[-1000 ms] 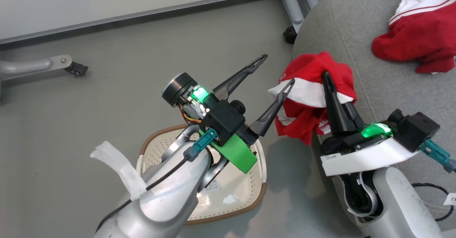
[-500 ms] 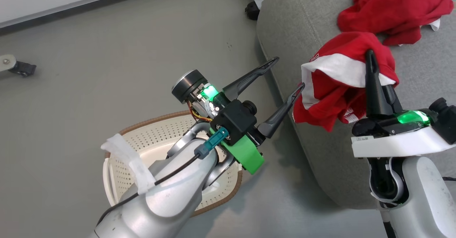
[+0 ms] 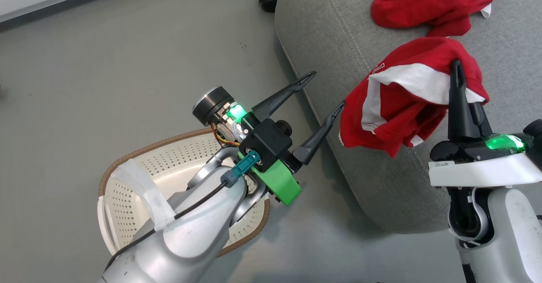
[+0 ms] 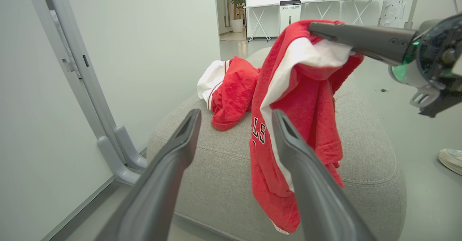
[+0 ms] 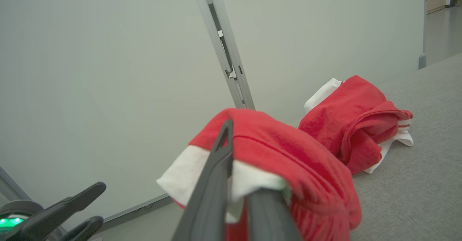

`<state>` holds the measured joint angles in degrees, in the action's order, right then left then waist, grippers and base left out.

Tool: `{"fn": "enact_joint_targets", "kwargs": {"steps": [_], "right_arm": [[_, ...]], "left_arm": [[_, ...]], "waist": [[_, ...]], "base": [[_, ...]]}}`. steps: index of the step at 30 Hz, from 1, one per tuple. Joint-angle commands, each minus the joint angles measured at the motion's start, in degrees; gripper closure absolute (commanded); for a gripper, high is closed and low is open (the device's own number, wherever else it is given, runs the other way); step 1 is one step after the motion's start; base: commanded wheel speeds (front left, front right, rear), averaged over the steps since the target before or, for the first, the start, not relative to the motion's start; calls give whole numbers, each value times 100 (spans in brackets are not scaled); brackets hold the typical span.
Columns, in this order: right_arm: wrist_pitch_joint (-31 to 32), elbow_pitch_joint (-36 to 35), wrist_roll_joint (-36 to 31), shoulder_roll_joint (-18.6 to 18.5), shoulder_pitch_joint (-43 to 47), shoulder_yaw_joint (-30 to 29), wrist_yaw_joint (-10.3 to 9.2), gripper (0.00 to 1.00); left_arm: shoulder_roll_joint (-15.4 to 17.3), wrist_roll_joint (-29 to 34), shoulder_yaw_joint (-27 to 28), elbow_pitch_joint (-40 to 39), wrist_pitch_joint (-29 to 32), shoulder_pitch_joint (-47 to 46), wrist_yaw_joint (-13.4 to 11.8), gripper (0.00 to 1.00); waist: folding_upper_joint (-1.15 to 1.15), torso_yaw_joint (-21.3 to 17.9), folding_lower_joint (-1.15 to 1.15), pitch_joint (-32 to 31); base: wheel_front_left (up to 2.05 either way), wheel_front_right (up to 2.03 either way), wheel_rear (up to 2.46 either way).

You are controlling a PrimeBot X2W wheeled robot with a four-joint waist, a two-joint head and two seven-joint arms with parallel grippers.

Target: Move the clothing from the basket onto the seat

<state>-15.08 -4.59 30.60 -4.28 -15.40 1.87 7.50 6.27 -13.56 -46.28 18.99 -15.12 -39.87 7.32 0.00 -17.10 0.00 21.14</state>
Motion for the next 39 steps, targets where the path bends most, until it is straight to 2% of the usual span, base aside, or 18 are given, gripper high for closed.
{"fn": "enact_joint_targets", "kwargs": {"steps": [1,6,13,21,32,39], "right_arm": [[-13,-40,-70,0,29,-56,-3,100],[-13,-141,-294,-196,-261,-202,-2,100],[-13,-134,-562,-729,-1192,-726,-3,100],[-13,263,-680,-1403,-2518,-1175,-2,100],[-13,1271,-774,-2421,-4217,-1537,-3,100],[-13,2243,-735,-2656,-4570,-1507,-3,100]], "left_arm": [[63,11,20,14,-4,77,24,0],[108,42,56,10,-4,161,24,0],[103,104,83,-27,-4,104,24,0],[126,167,3,-33,-4,-108,24,0],[153,211,-99,-27,-4,-510,25,0],[209,212,-65,-33,-4,-607,25,0]], "waist": [[0,11,0,5],[0,22,0,48],[0,82,0,275],[0,211,0,783],[0,453,0,1563],[0,544,0,1863]], "base": [[0,0,0],[0,0,0],[0,0,0],[0,0,0],[0,0,0],[0,0,0]]}}
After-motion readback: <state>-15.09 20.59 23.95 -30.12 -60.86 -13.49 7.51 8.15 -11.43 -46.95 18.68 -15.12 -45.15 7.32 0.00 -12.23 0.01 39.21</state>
